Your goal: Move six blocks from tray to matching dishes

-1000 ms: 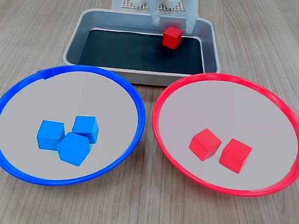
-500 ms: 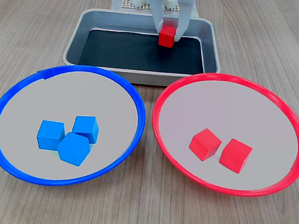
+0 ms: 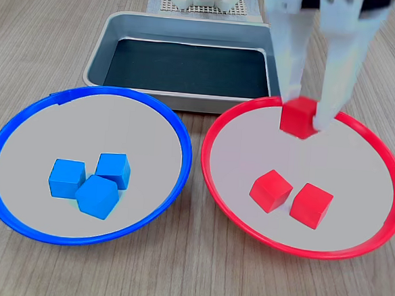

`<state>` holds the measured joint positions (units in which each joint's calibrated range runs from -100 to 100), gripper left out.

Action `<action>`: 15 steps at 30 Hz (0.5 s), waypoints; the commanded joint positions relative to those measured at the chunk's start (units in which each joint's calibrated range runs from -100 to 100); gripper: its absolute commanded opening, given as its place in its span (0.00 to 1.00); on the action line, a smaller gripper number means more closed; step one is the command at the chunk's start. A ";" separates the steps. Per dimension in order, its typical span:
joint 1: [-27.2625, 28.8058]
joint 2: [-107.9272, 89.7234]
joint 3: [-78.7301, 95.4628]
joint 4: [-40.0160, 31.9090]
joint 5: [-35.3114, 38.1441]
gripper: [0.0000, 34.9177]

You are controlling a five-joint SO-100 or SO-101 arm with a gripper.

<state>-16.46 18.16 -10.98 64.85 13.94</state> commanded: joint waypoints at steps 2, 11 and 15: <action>-0.06 2.10 -1.17 -3.56 2.83 0.60; 4.93 -23.23 23.59 -12.88 -1.42 0.01; 12.93 -45.58 50.26 -32.86 -11.28 0.00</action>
<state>-9.56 -7.08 18.51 47.72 10.18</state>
